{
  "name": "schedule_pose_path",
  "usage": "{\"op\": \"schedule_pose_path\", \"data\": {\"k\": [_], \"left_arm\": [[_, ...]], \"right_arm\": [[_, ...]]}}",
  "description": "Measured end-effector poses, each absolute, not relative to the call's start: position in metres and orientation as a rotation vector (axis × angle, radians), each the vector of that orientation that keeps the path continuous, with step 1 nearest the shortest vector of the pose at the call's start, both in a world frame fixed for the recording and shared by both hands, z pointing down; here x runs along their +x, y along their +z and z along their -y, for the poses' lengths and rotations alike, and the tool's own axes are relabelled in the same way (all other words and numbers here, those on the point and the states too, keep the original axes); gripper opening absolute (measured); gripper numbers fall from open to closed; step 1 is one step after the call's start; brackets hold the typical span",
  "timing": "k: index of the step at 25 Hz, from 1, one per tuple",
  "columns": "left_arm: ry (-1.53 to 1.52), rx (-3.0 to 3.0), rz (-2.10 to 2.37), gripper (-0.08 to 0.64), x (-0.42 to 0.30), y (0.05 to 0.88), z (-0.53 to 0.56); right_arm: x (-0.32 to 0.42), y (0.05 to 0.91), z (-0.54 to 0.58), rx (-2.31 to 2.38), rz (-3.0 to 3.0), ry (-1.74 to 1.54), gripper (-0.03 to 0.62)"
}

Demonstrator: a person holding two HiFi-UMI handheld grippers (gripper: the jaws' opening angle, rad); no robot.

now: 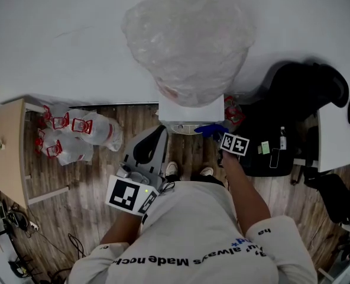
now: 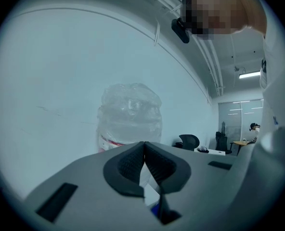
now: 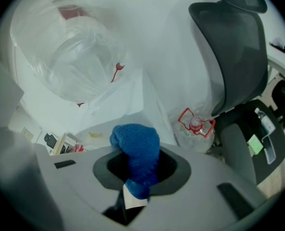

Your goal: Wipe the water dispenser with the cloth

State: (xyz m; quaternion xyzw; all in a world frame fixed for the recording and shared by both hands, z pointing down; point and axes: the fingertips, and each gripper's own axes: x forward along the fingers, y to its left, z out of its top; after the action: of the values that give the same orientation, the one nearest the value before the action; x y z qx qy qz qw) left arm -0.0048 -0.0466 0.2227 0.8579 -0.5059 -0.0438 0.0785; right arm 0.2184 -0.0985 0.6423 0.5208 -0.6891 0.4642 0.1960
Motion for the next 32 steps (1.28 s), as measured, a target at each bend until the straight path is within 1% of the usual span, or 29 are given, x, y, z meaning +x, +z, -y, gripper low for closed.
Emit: {"op": "schedule_pose_path", "data": {"k": [7, 16, 21, 26, 32], "left_arm": [[-0.131, 2.556, 1.53, 0.02, -0.031, 0.223, 0.04], [-0.112, 2.506, 1.608, 0.02, -0.088, 0.229, 0.03], [-0.102, 2.476, 1.655, 0.02, -0.117, 0.232, 0.026], [-0.091, 2.444, 1.7, 0.02, -0.146, 0.235, 0.022], [-0.074, 2.419, 1.734, 0.02, -0.167, 0.238, 0.021]], "right_arm": [[0.153, 0.645, 0.074, 1.36, 1.974, 1.354, 0.081], [0.031, 0.646, 0.048, 1.083, 2.067, 1.295, 0.081], [-0.024, 0.653, 0.043, 0.963, 2.086, 1.241, 0.081], [-0.053, 0.662, 0.054, 0.949, 2.084, 1.236, 0.081], [-0.061, 0.674, 0.083, 1.008, 2.057, 1.236, 0.081]]}}
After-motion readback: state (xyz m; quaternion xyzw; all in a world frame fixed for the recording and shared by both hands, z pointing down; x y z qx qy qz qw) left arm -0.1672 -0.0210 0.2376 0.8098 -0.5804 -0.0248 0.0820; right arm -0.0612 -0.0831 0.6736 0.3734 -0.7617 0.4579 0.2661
